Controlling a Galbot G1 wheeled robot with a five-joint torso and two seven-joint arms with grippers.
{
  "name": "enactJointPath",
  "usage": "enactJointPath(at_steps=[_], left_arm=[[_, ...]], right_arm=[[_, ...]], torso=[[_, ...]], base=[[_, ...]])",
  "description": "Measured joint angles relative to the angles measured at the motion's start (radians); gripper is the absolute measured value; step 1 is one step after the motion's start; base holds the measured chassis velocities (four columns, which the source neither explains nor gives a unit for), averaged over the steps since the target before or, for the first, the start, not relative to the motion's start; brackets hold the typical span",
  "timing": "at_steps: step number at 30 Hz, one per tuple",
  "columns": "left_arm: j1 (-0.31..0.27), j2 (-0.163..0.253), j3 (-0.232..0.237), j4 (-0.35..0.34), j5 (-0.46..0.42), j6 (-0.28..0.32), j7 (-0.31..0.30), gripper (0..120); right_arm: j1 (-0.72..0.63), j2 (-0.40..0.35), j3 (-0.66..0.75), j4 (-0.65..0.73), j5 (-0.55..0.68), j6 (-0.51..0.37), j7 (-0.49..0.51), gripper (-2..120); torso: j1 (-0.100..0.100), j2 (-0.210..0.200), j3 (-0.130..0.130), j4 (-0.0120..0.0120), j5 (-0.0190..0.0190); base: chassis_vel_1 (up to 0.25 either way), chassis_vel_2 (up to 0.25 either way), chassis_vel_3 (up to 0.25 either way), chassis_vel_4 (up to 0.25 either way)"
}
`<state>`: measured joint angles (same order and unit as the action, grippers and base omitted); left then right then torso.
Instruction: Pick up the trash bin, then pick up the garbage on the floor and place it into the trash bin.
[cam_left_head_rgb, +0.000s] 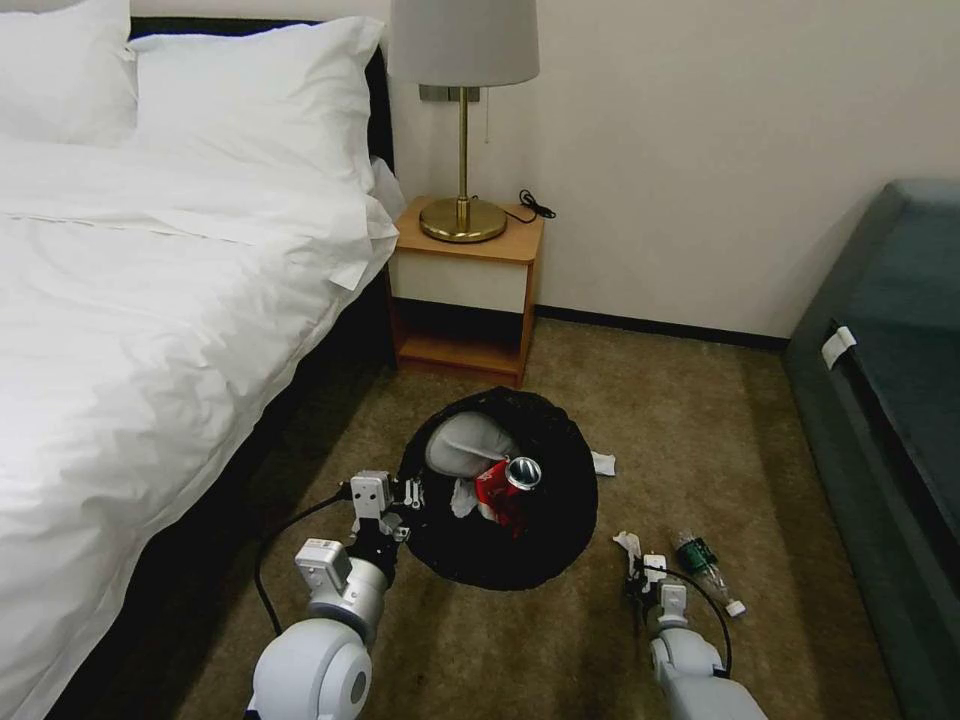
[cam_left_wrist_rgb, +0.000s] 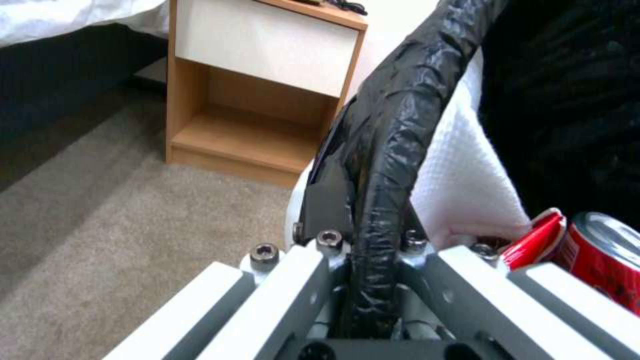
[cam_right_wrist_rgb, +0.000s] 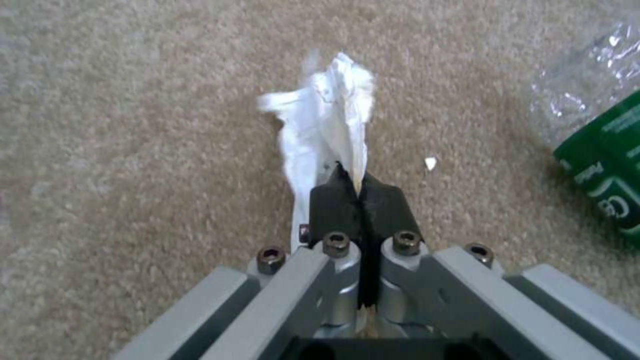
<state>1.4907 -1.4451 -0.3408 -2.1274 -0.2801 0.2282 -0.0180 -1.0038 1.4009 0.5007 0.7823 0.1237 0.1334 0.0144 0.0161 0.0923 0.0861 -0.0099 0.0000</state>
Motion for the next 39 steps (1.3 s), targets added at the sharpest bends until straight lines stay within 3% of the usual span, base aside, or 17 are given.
enactJointPath(at_steps=[14,30,36,39], left_arm=[[-0.007,0.000,0.003,0.017,-0.004,0.000,0.000,0],[-0.022,0.009,0.011,0.063,-0.027,0.010,-0.018,0],[-0.022,0.015,0.014,0.066,-0.039,0.021,-0.025,0],[-0.021,0.020,0.020,0.069,-0.058,0.043,-0.033,0]], right_arm=[[-0.038,-0.016,-0.006,0.099,0.011,0.013,0.025,0],[-0.214,-0.065,-0.012,0.518,0.036,0.032,0.058,0],[-0.239,-0.077,-0.009,0.573,0.020,0.051,0.065,0],[-0.249,-0.087,-0.006,0.614,-0.017,0.102,0.074,0]], torso=[[0.000,0.000,0.000,0.0000,0.0000],[0.000,0.000,0.000,0.0000,0.0000],[0.000,0.000,0.000,0.0000,0.0000],[0.000,0.000,0.000,0.0000,0.0000]], base=[[0.000,0.000,0.000,0.000],[0.000,0.000,0.000,0.000],[0.000,0.000,0.000,0.000],[0.000,0.000,0.000,0.000]])
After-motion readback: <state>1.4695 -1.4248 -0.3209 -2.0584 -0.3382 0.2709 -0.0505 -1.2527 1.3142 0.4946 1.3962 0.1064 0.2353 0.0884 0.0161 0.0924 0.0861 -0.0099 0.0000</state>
